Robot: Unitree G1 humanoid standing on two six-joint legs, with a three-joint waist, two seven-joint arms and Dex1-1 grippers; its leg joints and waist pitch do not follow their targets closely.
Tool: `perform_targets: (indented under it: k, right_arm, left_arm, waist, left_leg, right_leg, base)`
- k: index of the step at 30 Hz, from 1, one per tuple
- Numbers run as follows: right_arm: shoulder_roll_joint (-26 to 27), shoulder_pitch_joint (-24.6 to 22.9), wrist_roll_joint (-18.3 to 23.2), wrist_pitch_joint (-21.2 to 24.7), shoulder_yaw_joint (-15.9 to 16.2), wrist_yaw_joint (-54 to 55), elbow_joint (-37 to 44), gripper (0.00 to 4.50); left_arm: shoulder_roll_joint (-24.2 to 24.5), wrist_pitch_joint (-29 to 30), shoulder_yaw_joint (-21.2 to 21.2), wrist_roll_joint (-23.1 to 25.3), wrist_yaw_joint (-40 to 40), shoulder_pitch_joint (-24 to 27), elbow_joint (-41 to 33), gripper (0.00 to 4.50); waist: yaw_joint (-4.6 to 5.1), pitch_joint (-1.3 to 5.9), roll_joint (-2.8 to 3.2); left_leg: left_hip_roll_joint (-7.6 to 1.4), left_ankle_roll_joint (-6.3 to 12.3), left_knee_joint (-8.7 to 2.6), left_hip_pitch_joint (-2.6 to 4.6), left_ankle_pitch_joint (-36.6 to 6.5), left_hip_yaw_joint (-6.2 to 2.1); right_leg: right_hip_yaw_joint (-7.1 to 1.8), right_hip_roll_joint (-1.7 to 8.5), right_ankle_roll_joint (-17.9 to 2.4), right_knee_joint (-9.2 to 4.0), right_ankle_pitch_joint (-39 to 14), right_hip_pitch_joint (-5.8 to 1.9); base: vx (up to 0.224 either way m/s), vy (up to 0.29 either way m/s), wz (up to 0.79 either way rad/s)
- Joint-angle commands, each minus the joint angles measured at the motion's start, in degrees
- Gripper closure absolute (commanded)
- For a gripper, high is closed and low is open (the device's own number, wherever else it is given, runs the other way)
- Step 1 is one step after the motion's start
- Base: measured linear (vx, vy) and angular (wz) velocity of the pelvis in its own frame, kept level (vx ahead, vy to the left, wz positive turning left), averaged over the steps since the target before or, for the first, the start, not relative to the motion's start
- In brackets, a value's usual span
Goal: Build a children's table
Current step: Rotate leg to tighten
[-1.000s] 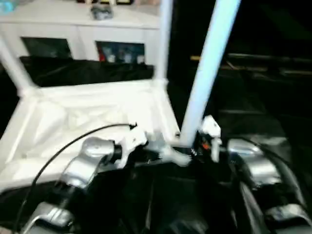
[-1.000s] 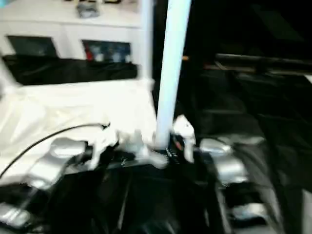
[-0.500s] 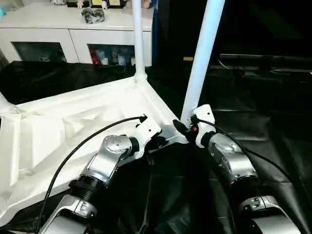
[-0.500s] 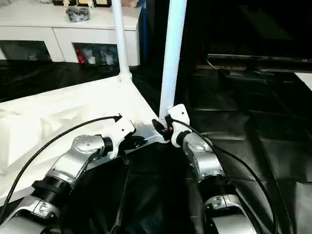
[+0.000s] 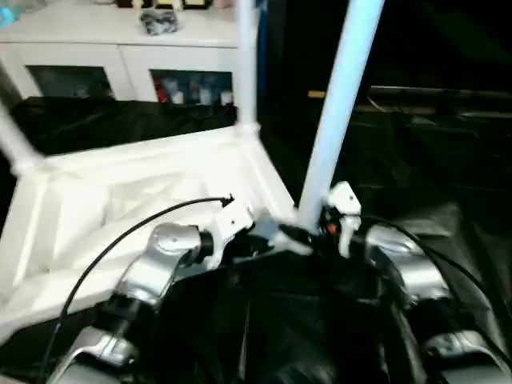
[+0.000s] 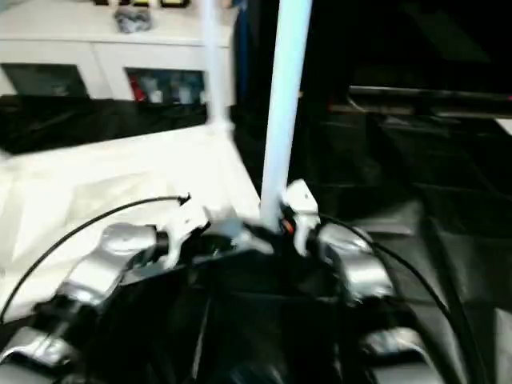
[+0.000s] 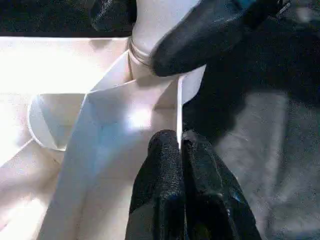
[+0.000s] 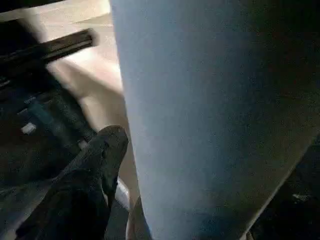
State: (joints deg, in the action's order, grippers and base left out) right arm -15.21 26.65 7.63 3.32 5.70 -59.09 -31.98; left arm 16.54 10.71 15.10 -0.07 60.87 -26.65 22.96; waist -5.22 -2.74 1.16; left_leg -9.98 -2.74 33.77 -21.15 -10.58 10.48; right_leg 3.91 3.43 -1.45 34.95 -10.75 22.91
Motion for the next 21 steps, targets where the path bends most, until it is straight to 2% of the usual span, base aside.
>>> perform_targets:
  k: [1, 5, 9, 10, 12, 14, 21]
  right_arm:
    - [-0.71, -1.52, 0.87, 1.43, 4.03, -7.05, 1.61, 1.17]
    - [-4.57, -2.18, 1.79, 4.11, 5.99, -14.26, 3.62, 1.17]
    - [-7.11, -2.49, 1.12, 5.04, 8.23, -18.97, 4.32, 1.17]
    - [-7.59, -2.21, 0.33, 4.61, 8.85, -19.83, 3.95, 1.42]
    - [-7.61, -1.88, -0.05, 4.13, 8.96, -19.77, 3.54, 1.42]
    - [-7.13, -1.19, -0.27, 3.36, 8.69, -18.87, 2.77, 1.72]
    - [-6.44, -1.48, 1.38, 5.39, 8.64, -19.09, 4.63, 2.17]
  left_arm:
    - [-0.58, -2.10, 0.03, -4.09, 2.76, -0.67, -4.21, 4.50]
    - [2.05, -1.52, 0.13, -4.93, 6.43, -0.14, -5.22, 4.50]
    - [3.35, -1.32, -0.17, -4.93, 7.80, 0.05, -5.31, 4.50]
    - [3.77, -1.20, -0.32, -5.04, 8.35, 0.07, -5.33, 4.50]
    - [3.99, -1.11, -0.34, -5.11, 8.65, 0.10, -5.38, 4.50]
    - [4.10, -0.99, -0.37, -5.18, 8.86, 0.11, -5.43, 4.50]
    - [3.79, -0.54, -0.18, -5.60, 8.56, 0.19, -5.78, 4.50]
  waist:
    - [-0.16, 3.26, -0.42]
    - [-0.51, 3.21, -0.54]
    - [-0.97, 3.09, -0.68]
    - [-1.04, 3.11, -0.77]
    - [-1.12, 3.10, -0.87]
    - [-1.08, 3.16, -0.88]
    - [-1.22, 3.18, -1.08]
  left_leg:
    - [-3.76, 4.38, -3.91, 0.48, -11.34, -1.31]
    - [-3.78, 4.59, -3.87, 0.48, -11.38, -1.26]
    - [-3.77, 4.09, -3.93, 0.67, -12.50, -1.29]
    - [-3.77, 4.04, -3.91, 0.66, -12.32, -1.27]
    - [-3.79, 3.86, -3.94, 0.66, -11.99, -1.29]
    - [-3.75, 3.67, -3.93, 0.61, -11.48, -1.33]
    - [-3.73, 4.14, -3.79, 0.57, -10.31, -1.29]
  right_leg:
    - [-3.13, 5.31, -11.85, -4.62, -13.65, -2.72]
    - [-3.16, 5.35, -11.63, -4.72, -14.37, -2.67]
    - [-3.16, 5.44, -10.62, -5.06, -18.27, -2.56]
    - [-3.19, 5.45, -10.45, -5.08, -18.41, -2.54]
    - [-3.21, 5.46, -10.29, -5.09, -18.52, -2.48]
    - [-3.15, 5.45, -10.63, -4.96, -17.65, -2.51]
    - [-3.15, 5.44, -10.91, -4.71, -15.87, -2.63]
  base:
    - [0.000, 0.000, 0.00]
    - [0.000, 0.000, 0.00]
    - [0.000, 0.000, 0.00]
    - [0.000, 0.000, 0.00]
    - [0.000, 0.000, 0.00]
    - [0.000, 0.000, 0.00]
    - [0.000, 0.000, 0.00]
